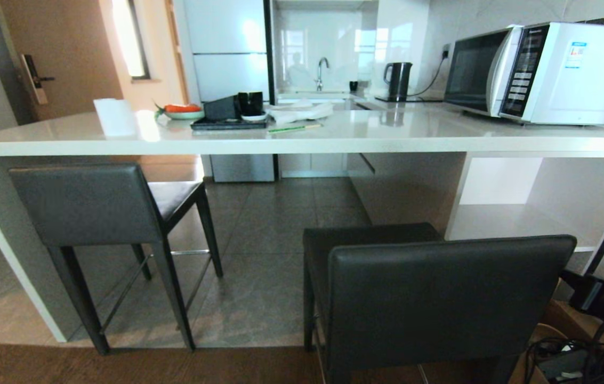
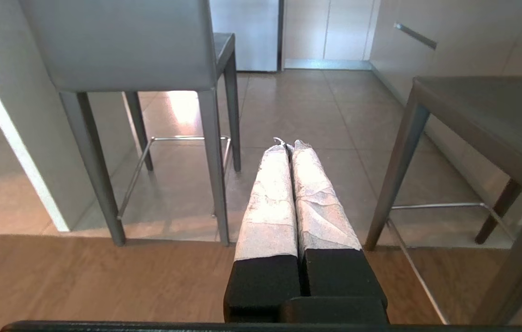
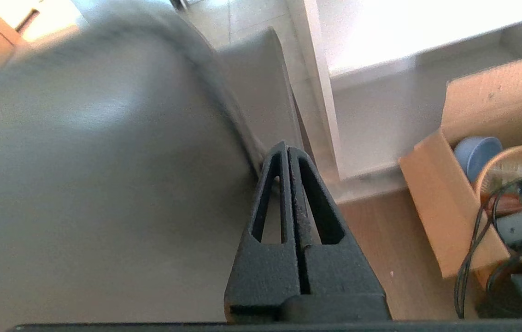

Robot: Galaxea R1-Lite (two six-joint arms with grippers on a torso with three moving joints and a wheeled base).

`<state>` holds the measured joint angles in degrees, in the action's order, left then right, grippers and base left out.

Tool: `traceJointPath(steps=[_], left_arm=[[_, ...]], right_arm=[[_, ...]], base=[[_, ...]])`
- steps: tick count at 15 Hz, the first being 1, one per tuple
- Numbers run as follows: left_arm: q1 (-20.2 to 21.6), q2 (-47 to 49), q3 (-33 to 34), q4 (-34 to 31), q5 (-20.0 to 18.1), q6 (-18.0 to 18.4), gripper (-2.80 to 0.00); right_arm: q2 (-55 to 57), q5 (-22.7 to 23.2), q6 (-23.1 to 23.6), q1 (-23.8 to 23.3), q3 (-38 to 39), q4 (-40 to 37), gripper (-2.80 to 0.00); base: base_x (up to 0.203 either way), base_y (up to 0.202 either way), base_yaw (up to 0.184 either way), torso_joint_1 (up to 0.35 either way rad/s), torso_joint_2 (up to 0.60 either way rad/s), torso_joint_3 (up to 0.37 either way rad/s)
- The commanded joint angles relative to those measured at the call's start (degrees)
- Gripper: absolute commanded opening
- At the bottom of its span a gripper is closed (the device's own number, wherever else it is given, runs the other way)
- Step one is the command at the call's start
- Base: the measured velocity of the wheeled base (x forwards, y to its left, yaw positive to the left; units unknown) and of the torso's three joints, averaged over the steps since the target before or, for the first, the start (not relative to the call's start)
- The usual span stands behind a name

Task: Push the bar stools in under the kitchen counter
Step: Push the gray chair back under the dining table

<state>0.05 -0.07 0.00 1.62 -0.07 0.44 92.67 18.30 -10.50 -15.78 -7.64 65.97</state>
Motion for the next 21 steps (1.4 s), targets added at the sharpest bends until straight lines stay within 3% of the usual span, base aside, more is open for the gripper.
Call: traceJointPath(steps=[1,5,10,12,17,21], left_arm=[[0.0,0.0,0.4,0.0,0.0,0.0,-2.80],[0.0,0.0,0.4,0.0,0.1,-0.5,-2.80],[0.0,0.0,0.4,0.0,0.1,-0.5,-2.80],[0.0,0.0,0.4,0.0,0.1,-0.5,-2.80],[0.0,0.0,0.4,0.0,0.1,-0.5,-2.80],[0.0,0.0,0.4,0.0,0.1,-0.5,-2.80]], right_arm=[[3.0,-0.4,0.3,-0.5,0.2,4.1,-2.80],[8.6,1.6,3.4,-7.1,-0.3,6.0,-2.80],[27.9,4.9,10.1,-10.3,0.8,18.4,-2.80],[33.6,5.7,14.3,-9.7,0.5,21.0,-2.80],[35.6,6.0,15.8,-6.8,-4.7,21.7,-2.80],[35.9,6.2,15.7,-3.0,1.5,21.7,-2.80]], base=[[0.000,0.000,0.000,0.000,0.00,0.000],[0.000,0.000,0.000,0.000,0.00,0.000],[0.000,0.000,0.000,0.000,0.00,0.000],[0.000,0.000,0.000,0.000,0.00,0.000],[0.000,0.000,0.000,0.000,0.00,0.000],[0.000,0.000,0.000,0.000,0.00,0.000]])
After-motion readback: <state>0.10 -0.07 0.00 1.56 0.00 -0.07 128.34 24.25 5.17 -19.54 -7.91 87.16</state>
